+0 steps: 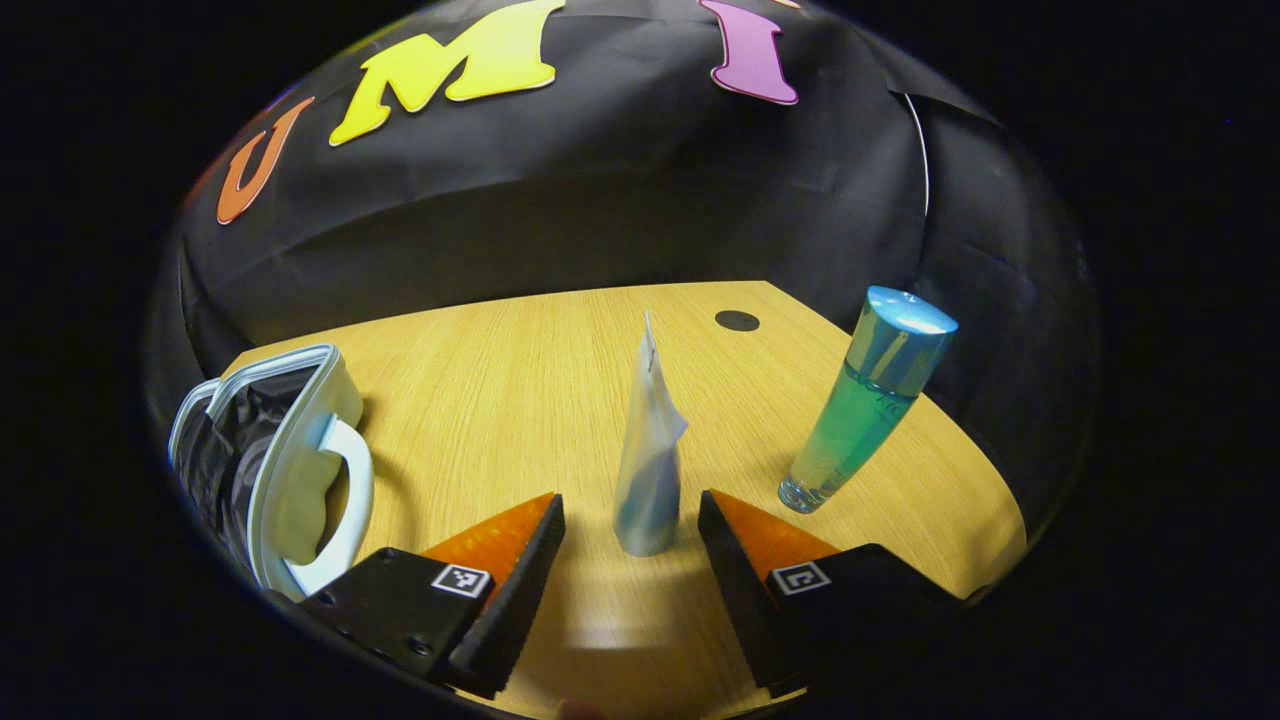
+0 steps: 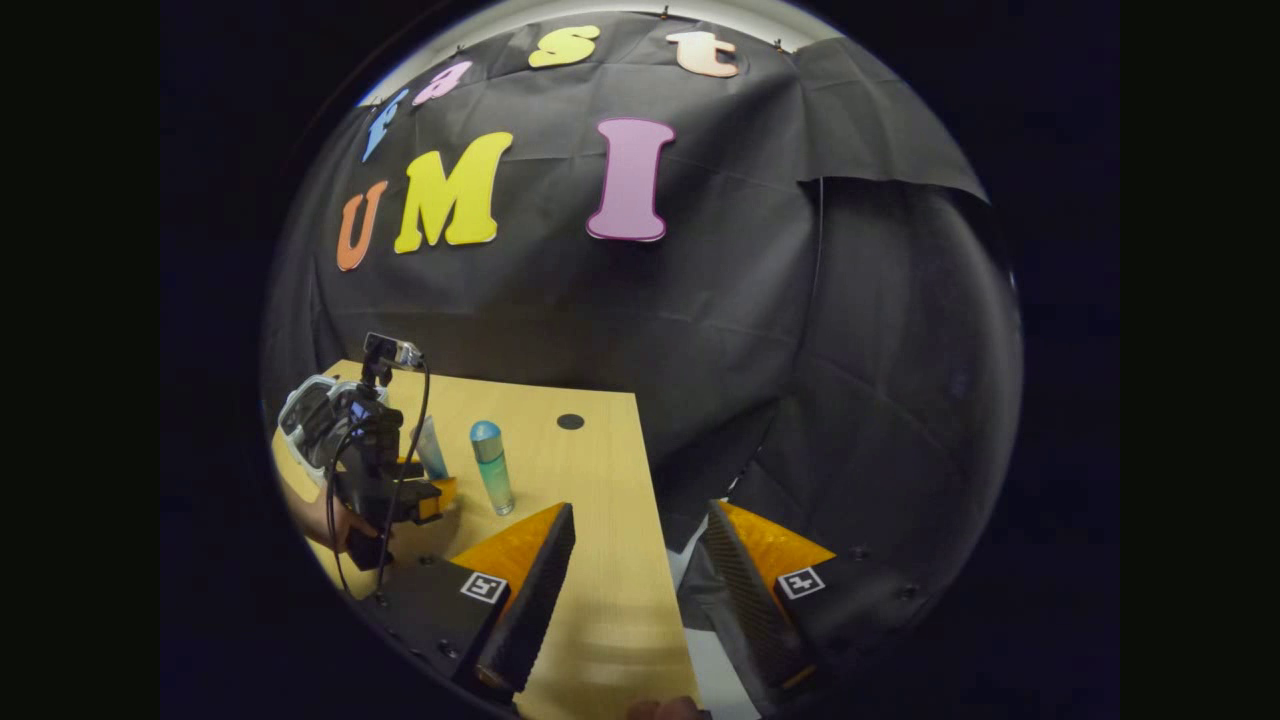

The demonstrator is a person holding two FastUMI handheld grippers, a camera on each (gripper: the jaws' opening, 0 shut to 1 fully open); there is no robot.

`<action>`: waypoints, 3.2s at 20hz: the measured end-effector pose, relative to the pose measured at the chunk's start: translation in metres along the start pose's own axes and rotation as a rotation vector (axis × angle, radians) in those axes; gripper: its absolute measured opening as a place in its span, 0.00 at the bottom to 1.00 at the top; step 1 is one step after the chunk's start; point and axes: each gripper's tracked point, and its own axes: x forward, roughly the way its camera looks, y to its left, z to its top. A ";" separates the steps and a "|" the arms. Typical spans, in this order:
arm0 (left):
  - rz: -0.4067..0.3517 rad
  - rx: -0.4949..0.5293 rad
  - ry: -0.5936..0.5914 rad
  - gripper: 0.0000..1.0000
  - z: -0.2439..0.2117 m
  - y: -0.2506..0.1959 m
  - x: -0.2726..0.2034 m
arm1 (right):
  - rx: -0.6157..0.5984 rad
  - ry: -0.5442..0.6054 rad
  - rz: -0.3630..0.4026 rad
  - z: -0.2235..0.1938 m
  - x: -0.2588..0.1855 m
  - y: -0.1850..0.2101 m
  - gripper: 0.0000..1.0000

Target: First open the suitcase, pack the skin care products into it, and then close the suitcase.

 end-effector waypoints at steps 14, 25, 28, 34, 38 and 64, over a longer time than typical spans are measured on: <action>-0.049 -0.095 0.001 0.38 0.017 0.031 -0.116 | 0.021 0.075 0.250 -0.039 0.057 0.121 0.79; 0.165 -0.240 0.041 0.38 -0.013 0.138 -0.251 | 0.079 0.184 0.301 -0.072 0.172 0.198 0.80; 0.223 -0.273 0.046 0.38 -0.020 0.172 -0.268 | 0.059 0.189 0.281 -0.076 0.185 0.201 0.72; 0.233 -0.294 0.068 0.38 -0.026 0.225 -0.277 | 0.043 0.227 0.252 -0.077 0.197 0.209 0.35; 0.082 -0.355 0.110 0.38 -0.021 0.248 -0.254 | 0.067 0.257 0.299 -0.061 0.164 0.213 0.31; -0.295 -0.454 1.017 0.39 -0.093 0.259 -0.131 | 0.218 0.290 0.440 -0.001 -0.042 0.209 0.27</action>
